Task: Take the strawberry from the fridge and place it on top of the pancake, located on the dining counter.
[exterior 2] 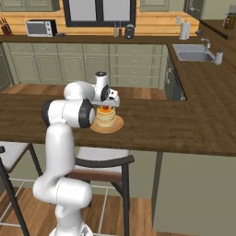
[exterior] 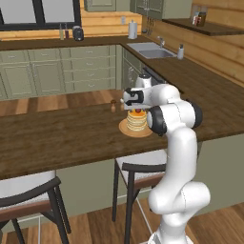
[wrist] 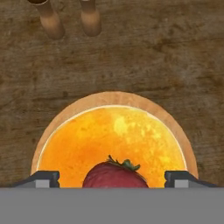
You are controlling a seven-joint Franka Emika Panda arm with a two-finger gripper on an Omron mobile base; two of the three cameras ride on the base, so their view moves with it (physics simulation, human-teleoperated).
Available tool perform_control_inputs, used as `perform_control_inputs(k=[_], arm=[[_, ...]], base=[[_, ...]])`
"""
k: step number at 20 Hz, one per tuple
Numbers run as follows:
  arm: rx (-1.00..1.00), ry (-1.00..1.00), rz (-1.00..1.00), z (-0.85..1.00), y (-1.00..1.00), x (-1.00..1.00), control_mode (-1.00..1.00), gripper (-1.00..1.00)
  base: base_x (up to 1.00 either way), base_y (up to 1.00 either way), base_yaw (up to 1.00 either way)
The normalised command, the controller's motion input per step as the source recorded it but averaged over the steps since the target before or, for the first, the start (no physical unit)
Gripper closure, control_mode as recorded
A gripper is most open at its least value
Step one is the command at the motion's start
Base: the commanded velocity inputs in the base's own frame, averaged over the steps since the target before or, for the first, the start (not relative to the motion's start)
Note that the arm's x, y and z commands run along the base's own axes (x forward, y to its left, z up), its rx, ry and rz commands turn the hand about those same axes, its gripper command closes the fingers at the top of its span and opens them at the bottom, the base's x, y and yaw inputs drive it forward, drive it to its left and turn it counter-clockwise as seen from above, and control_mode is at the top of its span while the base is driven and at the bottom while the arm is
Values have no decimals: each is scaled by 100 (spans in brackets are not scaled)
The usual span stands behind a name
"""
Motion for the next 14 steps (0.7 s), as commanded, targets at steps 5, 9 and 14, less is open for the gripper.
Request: perform_control_inputs(k=[5, 9, 14], arm=[[-1, 0, 0, 8, 0, 0, -100, -100], [-9, 0, 0, 36, 2, -3, -100, -100], [-9, -2, 0, 47, 2, -12, -100, -100]], base=[[0, 0, 0], [0, 0, 0], [0, 0, 0]])
